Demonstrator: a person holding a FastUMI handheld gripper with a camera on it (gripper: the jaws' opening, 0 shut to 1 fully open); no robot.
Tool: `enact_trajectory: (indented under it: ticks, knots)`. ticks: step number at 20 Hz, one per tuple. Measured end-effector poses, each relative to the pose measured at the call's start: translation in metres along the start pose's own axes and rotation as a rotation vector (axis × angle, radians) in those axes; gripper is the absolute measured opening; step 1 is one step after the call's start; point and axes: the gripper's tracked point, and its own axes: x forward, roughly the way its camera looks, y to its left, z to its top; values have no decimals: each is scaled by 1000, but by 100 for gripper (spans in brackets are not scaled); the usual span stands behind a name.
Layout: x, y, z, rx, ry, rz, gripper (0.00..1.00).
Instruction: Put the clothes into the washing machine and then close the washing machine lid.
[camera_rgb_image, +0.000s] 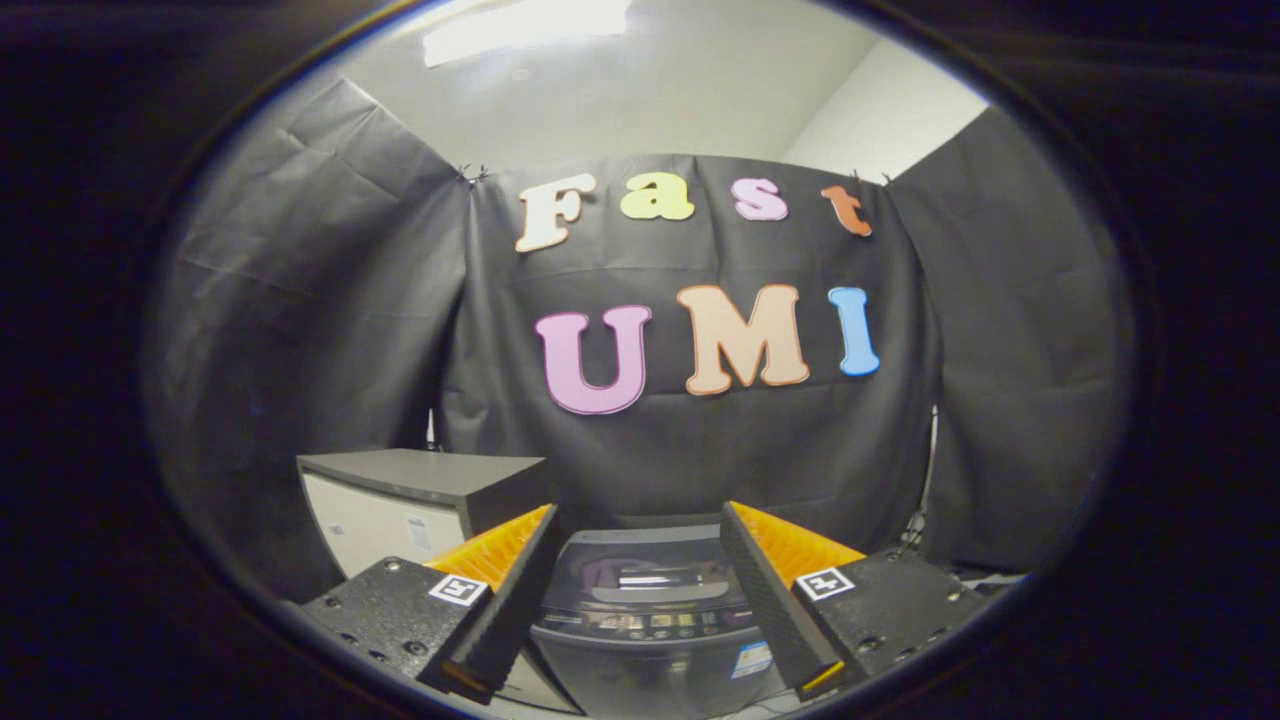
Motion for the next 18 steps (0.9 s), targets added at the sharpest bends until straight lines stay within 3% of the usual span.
enact_trajectory:
  ticks: [9, 18]
  knots:
    - [-7, 55, 14, 5, -95, 125, 97]
    - [1, 39, 7, -56, -130, 48, 97]
